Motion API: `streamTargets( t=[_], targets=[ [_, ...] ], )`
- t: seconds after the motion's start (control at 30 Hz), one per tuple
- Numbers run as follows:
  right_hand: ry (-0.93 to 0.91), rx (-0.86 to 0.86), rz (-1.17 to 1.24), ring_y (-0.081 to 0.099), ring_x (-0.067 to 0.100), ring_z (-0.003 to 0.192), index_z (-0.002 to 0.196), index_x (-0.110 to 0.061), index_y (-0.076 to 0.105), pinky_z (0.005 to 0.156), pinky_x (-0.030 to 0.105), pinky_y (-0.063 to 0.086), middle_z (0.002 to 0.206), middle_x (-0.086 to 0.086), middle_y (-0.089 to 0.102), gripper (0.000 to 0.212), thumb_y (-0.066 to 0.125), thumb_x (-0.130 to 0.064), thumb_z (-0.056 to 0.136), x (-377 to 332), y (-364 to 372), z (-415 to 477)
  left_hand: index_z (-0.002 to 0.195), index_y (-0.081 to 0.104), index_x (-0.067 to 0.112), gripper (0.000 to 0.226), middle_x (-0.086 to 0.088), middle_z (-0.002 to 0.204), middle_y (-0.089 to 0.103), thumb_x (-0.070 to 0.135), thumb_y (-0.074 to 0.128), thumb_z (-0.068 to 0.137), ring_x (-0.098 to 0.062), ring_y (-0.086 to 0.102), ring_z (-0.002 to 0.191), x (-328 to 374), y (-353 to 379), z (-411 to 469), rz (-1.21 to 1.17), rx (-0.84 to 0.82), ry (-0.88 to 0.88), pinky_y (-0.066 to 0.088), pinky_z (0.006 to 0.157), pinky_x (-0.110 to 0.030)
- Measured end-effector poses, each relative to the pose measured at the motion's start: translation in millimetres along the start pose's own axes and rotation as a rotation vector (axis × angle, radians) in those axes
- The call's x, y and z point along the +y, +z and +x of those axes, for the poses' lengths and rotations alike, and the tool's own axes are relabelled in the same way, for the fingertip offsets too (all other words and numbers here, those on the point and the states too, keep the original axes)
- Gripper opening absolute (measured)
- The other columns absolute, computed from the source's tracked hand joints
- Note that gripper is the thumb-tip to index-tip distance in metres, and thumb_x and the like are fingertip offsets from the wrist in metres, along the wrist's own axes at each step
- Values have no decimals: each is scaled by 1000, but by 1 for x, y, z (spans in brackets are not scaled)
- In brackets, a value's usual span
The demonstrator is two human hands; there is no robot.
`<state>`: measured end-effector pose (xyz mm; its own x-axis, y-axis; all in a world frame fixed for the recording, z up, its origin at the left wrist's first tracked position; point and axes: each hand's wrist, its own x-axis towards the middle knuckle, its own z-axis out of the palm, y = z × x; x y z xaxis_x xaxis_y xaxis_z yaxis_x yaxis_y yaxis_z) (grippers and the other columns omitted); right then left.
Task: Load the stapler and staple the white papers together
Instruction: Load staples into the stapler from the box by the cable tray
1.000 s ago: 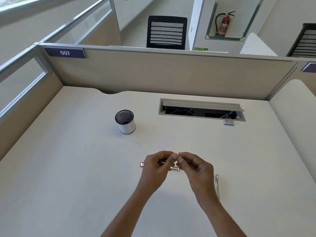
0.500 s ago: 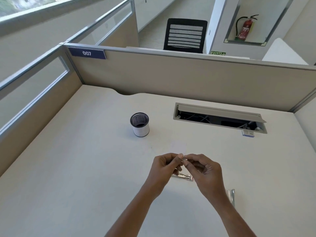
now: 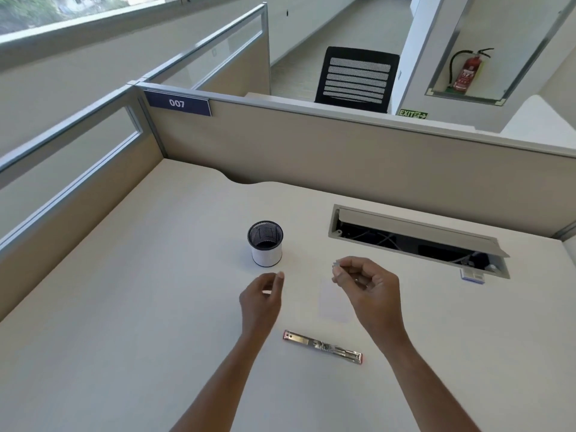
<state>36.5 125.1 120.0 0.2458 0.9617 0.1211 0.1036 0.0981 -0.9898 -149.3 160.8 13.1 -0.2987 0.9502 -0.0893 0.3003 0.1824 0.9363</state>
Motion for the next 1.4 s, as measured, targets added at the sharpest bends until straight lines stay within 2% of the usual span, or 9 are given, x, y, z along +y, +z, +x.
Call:
streamTargets(
  t=[0.13, 0.27, 0.37, 0.47, 0.63, 0.83, 1.2, 1.33, 1.4],
  targets=[
    [-30, 19, -34, 75, 23, 74, 89, -11, 75, 74, 31, 62, 79, 3, 76, 6, 74, -6, 90, 4, 20, 34, 110, 73, 14, 30, 0, 114, 74, 38, 72, 92, -19, 65, 115, -44, 0, 26, 311, 5, 62, 45, 99, -27],
    [-78, 17, -105, 74, 23, 78, 89, -14, 75, 75, 35, 62, 82, 0, 77, 1, 75, -13, 89, 16, 46, 66, 138, 58, 8, 65, -7, 152, 52, 49, 71, 89, -22, 38, 147, -65, 4, 32, 498, -80, 92, 31, 121, -34],
    [-114, -4, -171, 71, 13, 73, 89, -12, 74, 71, 26, 59, 81, -3, 76, 2, 74, -10, 88, 28, 70, 86, 150, 45, 13, 79, -2, 164, 34, 61, 62, 90, -19, 22, 155, -73, 9, 30, 584, -86, 118, 21, 125, -33],
    [-139, -62, -261, 66, 4, 68, 87, -13, 74, 65, 18, 54, 78, -7, 74, 5, 74, -9, 87, 40, 94, 97, 154, 39, 14, 83, 0, 166, 31, 67, 54, 92, -17, 19, 156, -74, 13, 28, 632, -42, 143, 17, 126, -32],
    [-247, -148, -469, 63, 10, 67, 89, -16, 74, 66, 28, 55, 81, -5, 72, 4, 70, -15, 88, 64, 126, 112, 159, 30, 15, 82, 1, 168, 25, 69, 37, 97, -16, 14, 157, -80, 14, 30, 708, -63, 172, 12, 127, -32],
    [-232, -227, -671, 56, 14, 72, 101, -15, 77, 70, 24, 43, 86, -3, 62, 14, 67, -17, 91, 84, 143, 125, 159, 29, 15, 79, -1, 168, 26, 66, 28, 99, -17, 16, 157, -83, 16, 30, 739, -78, 172, 8, 125, -32],
    [-165, -102, -468, 59, 5, 64, 95, -19, 82, 63, 15, 45, 80, -5, 68, 12, 73, -13, 89, 83, 116, 114, 158, 33, 14, 87, -2, 167, 30, 70, 18, 93, -19, 18, 157, -78, 15, 29, 741, -101, 152, 14, 126, -34],
    [-124, -35, -384, 63, 11, 68, 94, -19, 82, 63, 25, 52, 79, -5, 72, 11, 73, -15, 91, 75, 78, 96, 156, 36, 13, 85, -2, 166, 32, 68, 21, 94, -20, 21, 156, -76, 17, 28, 721, -96, 154, 18, 126, -37],
    [-92, -5, -361, 64, 13, 69, 95, -18, 82, 63, 29, 52, 77, -1, 72, 10, 73, -16, 91, 74, 59, 86, 155, 40, 11, 74, -4, 164, 35, 60, 35, 99, -22, 24, 155, -79, 15, 28, 698, -81, 154, 21, 126, -39]
  ],
)
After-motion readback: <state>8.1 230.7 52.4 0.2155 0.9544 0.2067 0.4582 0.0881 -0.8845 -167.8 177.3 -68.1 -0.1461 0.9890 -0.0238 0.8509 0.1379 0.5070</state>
